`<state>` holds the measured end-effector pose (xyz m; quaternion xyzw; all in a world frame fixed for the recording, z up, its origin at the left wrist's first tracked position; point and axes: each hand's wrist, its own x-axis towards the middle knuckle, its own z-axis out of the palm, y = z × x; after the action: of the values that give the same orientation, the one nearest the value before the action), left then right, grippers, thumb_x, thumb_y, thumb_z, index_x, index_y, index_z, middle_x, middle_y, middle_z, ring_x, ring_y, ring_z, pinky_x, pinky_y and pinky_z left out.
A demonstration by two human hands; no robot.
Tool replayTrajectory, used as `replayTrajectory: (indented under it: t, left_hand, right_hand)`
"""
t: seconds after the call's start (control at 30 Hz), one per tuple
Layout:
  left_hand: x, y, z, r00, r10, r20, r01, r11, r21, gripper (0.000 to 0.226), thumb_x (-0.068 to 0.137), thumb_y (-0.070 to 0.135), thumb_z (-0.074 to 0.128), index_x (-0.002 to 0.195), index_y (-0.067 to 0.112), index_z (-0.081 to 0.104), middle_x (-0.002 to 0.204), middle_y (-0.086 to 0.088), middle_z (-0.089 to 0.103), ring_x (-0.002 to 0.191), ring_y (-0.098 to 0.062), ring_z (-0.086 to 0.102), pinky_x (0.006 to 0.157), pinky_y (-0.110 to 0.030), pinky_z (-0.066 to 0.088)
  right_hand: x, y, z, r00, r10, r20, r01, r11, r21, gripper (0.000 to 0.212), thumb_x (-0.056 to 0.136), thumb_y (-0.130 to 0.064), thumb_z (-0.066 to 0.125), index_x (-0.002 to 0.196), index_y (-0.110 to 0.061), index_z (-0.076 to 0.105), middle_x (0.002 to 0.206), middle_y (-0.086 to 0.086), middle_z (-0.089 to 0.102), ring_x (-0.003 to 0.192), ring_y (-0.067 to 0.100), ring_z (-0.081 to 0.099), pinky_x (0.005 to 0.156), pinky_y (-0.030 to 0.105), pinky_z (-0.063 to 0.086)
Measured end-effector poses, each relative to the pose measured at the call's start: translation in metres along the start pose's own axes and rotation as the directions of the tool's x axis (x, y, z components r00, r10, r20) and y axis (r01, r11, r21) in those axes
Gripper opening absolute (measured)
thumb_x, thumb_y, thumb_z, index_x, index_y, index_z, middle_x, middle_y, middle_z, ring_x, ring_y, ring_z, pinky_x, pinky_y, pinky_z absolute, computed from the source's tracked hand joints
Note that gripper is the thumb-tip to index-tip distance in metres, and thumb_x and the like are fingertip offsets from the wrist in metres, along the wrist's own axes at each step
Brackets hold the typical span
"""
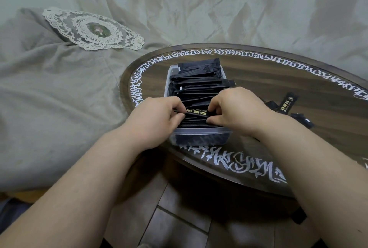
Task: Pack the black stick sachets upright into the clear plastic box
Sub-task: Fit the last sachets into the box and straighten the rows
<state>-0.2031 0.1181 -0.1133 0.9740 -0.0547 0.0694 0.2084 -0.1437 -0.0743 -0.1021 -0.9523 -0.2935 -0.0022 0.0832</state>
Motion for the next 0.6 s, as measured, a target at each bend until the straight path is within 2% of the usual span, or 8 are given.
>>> replayTrajectory:
  t: [0.2, 0.33, 0.5, 0.6]
  left_hand:
    - [0.0017, -0.0029, 0.0002, 1.0, 0.008, 0.007, -0.008, 1.0, -0.008, 0.004, 0.089, 0.029, 0.063, 0.088, 0.031, 0.066, 0.063, 0.014, 0.06, 0.066, 0.0, 0.056, 0.07, -0.026, 0.046]
    - [0.0033, -0.0021, 0.0004, 1.0, 0.013, 0.02, -0.012, 1.0, -0.017, 0.001, 0.086, 0.03, 0.066, 0.086, 0.03, 0.066, 0.064, 0.012, 0.063, 0.066, -0.002, 0.057, 0.07, -0.026, 0.047]
    - [0.0043, -0.0006, -0.0012, 1.0, 0.007, 0.025, -0.006, 0.999, -0.037, 0.004, 0.083, 0.031, 0.07, 0.085, 0.03, 0.066, 0.066, 0.014, 0.063, 0.068, 0.002, 0.057, 0.069, -0.019, 0.043]
    - [0.0064, 0.0011, -0.003, 0.999, -0.005, 0.047, 0.007, 1.0, -0.029, 0.008, 0.081, 0.031, 0.073, 0.084, 0.03, 0.066, 0.066, 0.017, 0.064, 0.068, 0.008, 0.056, 0.065, -0.009, 0.038]
  right_hand:
    - [-0.0024, 0.0035, -0.0022, 0.999, -0.031, -0.007, 0.031, 1.0, -0.003, 0.027, 0.086, -0.035, 0.065, 0.11, -0.024, 0.067, 0.103, -0.004, 0.068, 0.098, 0.02, 0.06, 0.084, 0.037, 0.051]
    - [-0.0059, 0.0067, 0.0022, 0.998, -0.052, -0.036, 0.052, 0.999, -0.001, 0.025, 0.09, -0.03, 0.059, 0.113, -0.027, 0.066, 0.105, -0.005, 0.069, 0.101, 0.018, 0.06, 0.085, 0.037, 0.051]
    - [-0.0046, 0.007, 0.0019, 0.998, -0.053, -0.023, 0.054, 0.998, 0.024, 0.034, 0.086, -0.036, 0.065, 0.118, -0.027, 0.063, 0.108, -0.008, 0.067, 0.101, 0.015, 0.06, 0.086, 0.034, 0.05]
    - [-0.0035, 0.0063, 0.0012, 0.999, -0.043, -0.023, 0.044, 0.999, 0.018, 0.03, 0.087, -0.033, 0.064, 0.116, -0.027, 0.064, 0.106, -0.007, 0.067, 0.101, 0.017, 0.06, 0.085, 0.036, 0.051]
